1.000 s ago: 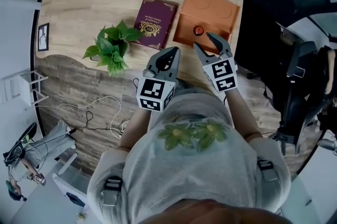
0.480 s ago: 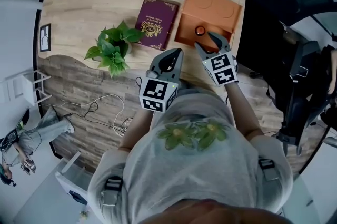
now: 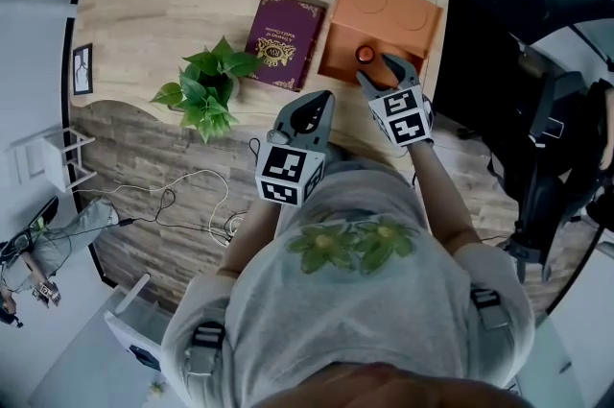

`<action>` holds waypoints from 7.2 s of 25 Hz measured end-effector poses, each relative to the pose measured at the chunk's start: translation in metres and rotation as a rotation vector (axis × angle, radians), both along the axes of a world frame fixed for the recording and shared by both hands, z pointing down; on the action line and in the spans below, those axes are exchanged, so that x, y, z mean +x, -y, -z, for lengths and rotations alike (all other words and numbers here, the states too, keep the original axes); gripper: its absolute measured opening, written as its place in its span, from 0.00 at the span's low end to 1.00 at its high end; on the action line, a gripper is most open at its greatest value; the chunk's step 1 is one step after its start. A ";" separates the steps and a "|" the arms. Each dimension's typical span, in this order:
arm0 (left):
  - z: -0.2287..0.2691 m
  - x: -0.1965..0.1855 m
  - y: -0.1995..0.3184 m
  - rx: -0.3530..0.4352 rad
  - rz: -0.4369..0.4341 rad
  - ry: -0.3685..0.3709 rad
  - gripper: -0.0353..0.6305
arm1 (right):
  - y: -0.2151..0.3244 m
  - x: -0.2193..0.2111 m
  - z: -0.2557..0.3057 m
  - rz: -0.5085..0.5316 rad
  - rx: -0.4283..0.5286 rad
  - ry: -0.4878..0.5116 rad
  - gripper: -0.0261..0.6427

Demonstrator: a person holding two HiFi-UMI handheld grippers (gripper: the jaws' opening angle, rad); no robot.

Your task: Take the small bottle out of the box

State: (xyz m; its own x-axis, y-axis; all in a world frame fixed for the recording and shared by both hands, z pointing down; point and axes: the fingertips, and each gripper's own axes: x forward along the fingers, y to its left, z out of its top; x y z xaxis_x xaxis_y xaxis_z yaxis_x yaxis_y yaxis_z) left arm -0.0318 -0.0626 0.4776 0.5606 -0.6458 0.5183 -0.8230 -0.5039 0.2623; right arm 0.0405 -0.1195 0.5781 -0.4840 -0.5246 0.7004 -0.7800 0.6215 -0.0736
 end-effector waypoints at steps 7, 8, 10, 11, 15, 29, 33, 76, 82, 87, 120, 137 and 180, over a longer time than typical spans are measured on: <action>-0.004 0.000 0.002 -0.012 0.003 0.003 0.06 | 0.003 -0.002 -0.017 0.009 -0.034 -0.030 0.36; -0.004 0.000 0.002 -0.014 0.003 0.002 0.06 | 0.003 -0.002 -0.020 0.011 -0.038 -0.035 0.36; -0.005 0.000 0.002 -0.018 0.004 0.002 0.06 | 0.003 -0.002 -0.024 0.013 -0.046 -0.043 0.36; -0.005 -0.001 0.003 -0.021 0.006 0.002 0.06 | 0.004 -0.002 -0.026 0.013 -0.050 -0.045 0.36; -0.007 -0.002 0.005 -0.031 0.011 -0.008 0.06 | 0.006 -0.001 -0.034 0.009 -0.067 -0.052 0.36; -0.013 -0.002 0.007 -0.047 0.020 -0.016 0.06 | 0.013 0.000 -0.049 -0.003 -0.102 -0.064 0.36; -0.013 -0.004 0.009 -0.050 0.030 -0.027 0.06 | 0.013 -0.001 -0.056 0.002 -0.110 -0.076 0.36; -0.014 -0.008 0.007 -0.051 0.050 -0.039 0.06 | 0.023 -0.005 -0.077 0.010 -0.130 -0.116 0.36; -0.014 -0.008 0.007 -0.044 0.053 -0.042 0.06 | 0.020 -0.004 -0.076 0.015 -0.128 -0.117 0.36; -0.014 -0.008 0.008 -0.042 0.054 -0.038 0.06 | 0.018 -0.004 -0.075 0.018 -0.125 -0.110 0.36; 0.002 -0.009 0.002 0.008 0.048 -0.033 0.06 | 0.020 -0.006 -0.033 0.019 -0.036 -0.070 0.36; 0.013 -0.017 0.004 0.044 0.060 -0.029 0.06 | 0.018 -0.007 -0.006 0.021 0.019 -0.047 0.36; 0.036 -0.023 -0.010 0.107 0.046 -0.006 0.06 | -0.009 -0.009 0.089 0.050 0.167 0.037 0.36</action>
State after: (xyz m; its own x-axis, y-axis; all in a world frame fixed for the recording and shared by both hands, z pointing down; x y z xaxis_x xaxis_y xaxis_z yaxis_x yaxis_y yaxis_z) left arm -0.0548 -0.0525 0.4413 0.5317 -0.7224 0.4420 -0.8446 -0.4908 0.2139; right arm 0.0311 -0.1102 0.4889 -0.5364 -0.6065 0.5869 -0.7462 0.6657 0.0059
